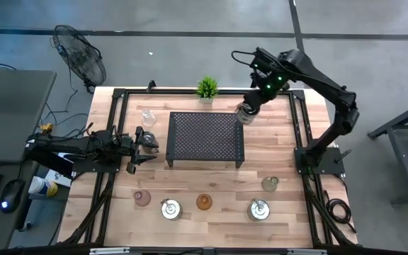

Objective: Pick & Place candle stick holders
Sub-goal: Put the green scented candle on the shelf

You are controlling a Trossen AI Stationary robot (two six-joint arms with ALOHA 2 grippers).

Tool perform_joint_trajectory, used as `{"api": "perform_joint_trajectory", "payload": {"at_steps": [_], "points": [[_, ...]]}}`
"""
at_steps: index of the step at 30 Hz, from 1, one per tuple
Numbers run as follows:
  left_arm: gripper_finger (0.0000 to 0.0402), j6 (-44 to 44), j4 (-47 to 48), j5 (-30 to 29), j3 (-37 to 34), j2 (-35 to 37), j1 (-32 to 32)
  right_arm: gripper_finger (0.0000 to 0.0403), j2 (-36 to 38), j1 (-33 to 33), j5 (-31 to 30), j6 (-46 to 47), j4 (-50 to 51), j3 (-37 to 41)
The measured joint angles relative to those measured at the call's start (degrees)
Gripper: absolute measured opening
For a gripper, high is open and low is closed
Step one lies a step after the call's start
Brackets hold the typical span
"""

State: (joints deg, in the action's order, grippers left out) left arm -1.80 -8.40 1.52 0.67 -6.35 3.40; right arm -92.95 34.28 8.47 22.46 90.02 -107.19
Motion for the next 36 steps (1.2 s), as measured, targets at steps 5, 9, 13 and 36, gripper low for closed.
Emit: {"api": "perform_joint_trajectory", "payload": {"at_steps": [5,9,13,36], "points": [[0.0188,0.00,0.02,0.00,0.00,0.00,0.00,0.0000,-3.25,-0.70,0.71,-0.20,-0.01,-4.53],[0.0188,0.00,0.00,0.00,0.00,-0.02,0.00,0.0000,-5.32,-0.72,1.45,-0.46,0.00,-6.67],[0.0188,0.01,0.02,0.00,0.00,-0.02,0.00,0.0000,-6.72,-0.72,1.42,-0.78,0.00,-7.09],[0.0188,0.00,0.02,0.00,0.00,-0.01,0.00,0.0000,-9.55,-3.67,1.77,-0.88,-5.13,-7.09]]}}
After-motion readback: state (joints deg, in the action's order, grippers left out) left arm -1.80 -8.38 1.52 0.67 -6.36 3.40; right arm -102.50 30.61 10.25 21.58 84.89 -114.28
